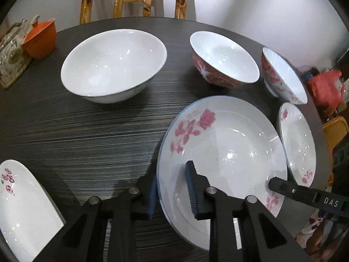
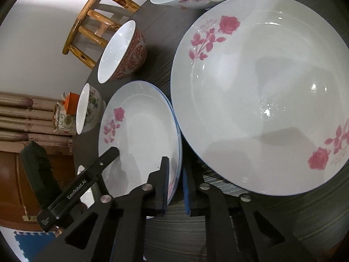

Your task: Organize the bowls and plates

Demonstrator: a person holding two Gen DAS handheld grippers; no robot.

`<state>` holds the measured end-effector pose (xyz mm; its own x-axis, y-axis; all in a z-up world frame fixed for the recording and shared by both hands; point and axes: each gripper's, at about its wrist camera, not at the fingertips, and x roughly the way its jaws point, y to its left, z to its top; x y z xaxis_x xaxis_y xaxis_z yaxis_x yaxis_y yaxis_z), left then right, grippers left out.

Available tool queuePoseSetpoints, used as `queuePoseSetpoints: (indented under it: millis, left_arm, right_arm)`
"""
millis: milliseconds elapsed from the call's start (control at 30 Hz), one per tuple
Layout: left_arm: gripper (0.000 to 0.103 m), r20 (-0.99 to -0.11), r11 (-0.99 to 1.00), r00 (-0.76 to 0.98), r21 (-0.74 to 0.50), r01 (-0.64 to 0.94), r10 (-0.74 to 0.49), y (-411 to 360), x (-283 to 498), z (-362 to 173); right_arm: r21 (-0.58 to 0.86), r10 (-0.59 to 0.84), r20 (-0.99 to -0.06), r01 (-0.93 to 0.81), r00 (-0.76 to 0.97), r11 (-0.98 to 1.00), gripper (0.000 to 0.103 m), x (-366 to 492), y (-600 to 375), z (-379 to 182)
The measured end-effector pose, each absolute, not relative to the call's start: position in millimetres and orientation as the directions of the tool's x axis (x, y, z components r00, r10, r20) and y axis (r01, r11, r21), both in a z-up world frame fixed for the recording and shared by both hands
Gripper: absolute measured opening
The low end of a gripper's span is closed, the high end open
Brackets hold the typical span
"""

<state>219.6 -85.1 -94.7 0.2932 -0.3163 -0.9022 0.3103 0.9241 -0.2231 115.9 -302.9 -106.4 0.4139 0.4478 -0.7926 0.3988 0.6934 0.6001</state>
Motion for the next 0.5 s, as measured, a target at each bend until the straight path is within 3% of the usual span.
queuePoseSetpoints:
  millis: [500]
  left_arm:
    - [0.013,-0.874,0.931,0.359,-0.237,0.277,-0.329,-64.4,190.6,-76.4]
  right_arm:
    - [0.610,0.461,-0.782,0.363,0.420,0.704,0.009,108.4,-301.9,-105.1]
